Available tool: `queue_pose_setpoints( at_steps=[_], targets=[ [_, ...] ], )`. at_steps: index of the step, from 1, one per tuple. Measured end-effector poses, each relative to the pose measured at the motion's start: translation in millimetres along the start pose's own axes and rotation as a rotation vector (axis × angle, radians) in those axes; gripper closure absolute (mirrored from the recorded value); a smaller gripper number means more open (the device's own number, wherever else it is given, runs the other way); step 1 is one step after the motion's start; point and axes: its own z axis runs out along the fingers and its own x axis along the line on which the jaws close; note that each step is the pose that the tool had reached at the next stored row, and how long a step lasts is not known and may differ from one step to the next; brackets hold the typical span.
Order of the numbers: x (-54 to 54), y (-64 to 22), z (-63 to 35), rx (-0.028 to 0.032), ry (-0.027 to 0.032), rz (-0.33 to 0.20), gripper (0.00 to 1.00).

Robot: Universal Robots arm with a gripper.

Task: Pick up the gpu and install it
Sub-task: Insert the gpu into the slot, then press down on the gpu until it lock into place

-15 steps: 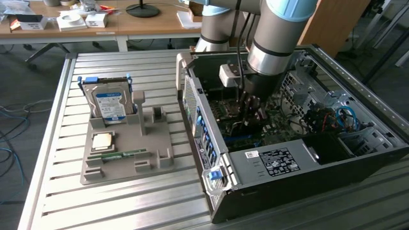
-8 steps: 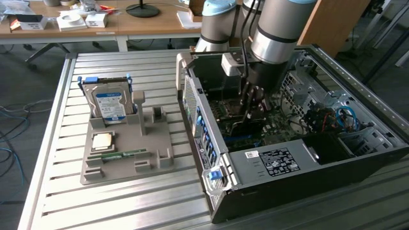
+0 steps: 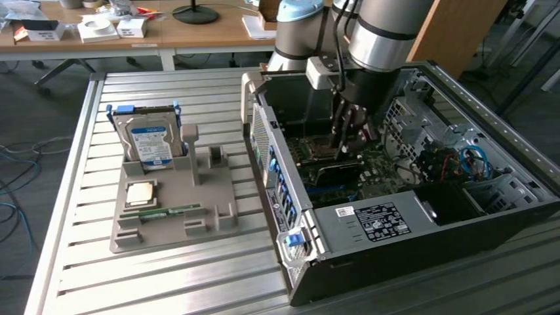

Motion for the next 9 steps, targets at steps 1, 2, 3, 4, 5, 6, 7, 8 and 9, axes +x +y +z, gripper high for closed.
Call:
queue_pose_setpoints(
  at_steps=[1, 2, 3, 4, 5, 6, 7, 8, 9],
  targets=[
    [0.0, 0.0, -1.5, 0.0000, 0.0000, 0.000, 0.66],
    [0.0, 0.0, -2.5, 0.0000, 0.0000, 0.000, 0.66],
    [0.0, 0.0, -2.5, 0.0001, -0.0003, 0.000, 0.66],
    [0.0, 0.0, -2.5, 0.0002, -0.0002, 0.000, 0.66],
    [0.0, 0.1, -2.6, 0.0001, -0.0001, 0.000, 0.66],
    [0.0, 0.0, -2.6, 0.0001, -0.0001, 0.000, 0.66],
    [0.0, 0.0, -2.6, 0.0001, -0.0001, 0.000, 0.66],
    [0.0, 0.0, -2.6, 0.0001, -0.0001, 0.000, 0.66],
    [0.0, 0.1, -2.6, 0.0001, -0.0001, 0.000, 0.66]
  ],
)
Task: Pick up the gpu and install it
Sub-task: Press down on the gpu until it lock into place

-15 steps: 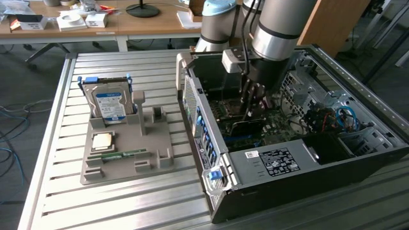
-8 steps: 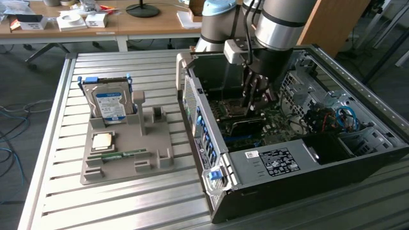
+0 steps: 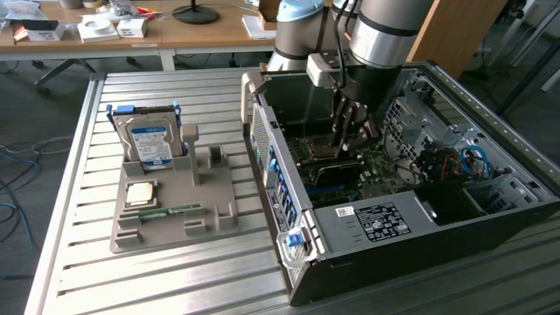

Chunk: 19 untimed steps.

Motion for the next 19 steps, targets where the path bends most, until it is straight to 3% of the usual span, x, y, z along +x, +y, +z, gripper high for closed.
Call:
queue_pose_setpoints(
  at_steps=[8, 10, 12, 14, 19],
  targets=[
    [0.0, 0.0, 0.0, 0.0000, 0.0000, 0.000, 0.67],
    [0.0, 0.0, 0.0, 0.0000, 0.0001, 0.000, 0.80],
    [0.0, 0.0, 0.0, 0.0000, 0.0001, 0.000, 0.80],
    [0.0, 0.0, 0.0, 0.0000, 0.0000, 0.000, 0.89],
    [0.0, 0.0, 0.0, 0.0000, 0.0001, 0.000, 0.89]
  ],
)
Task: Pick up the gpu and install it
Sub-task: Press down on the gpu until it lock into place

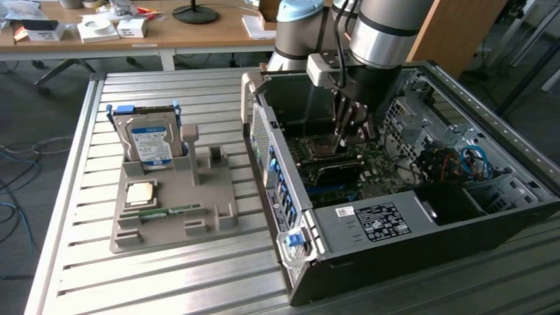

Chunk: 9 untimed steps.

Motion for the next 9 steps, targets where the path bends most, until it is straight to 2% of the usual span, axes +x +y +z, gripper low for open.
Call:
queue_pose_setpoints(
  at_steps=[9],
  targets=[
    [0.0, -0.1, 3.3, 0.0000, 0.0000, 0.000, 0.89]
  ],
)
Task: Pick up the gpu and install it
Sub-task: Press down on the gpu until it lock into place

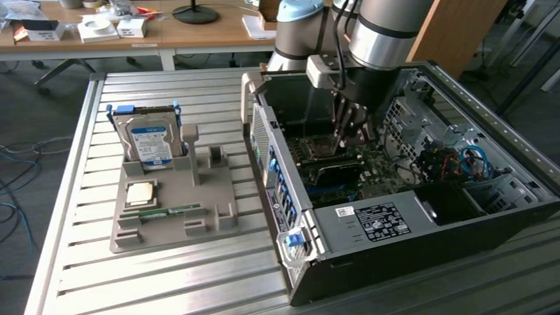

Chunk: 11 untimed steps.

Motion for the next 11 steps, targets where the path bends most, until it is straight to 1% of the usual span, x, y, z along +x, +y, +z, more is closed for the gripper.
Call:
queue_pose_setpoints(
  at_steps=[7, 11],
  targets=[
    [0.1, -0.1, 6.7, 0.0000, -0.0001, 0.000, 0.89],
    [0.1, -0.1, 7.1, 0.0000, 0.0001, 0.000, 0.89]
  ],
)
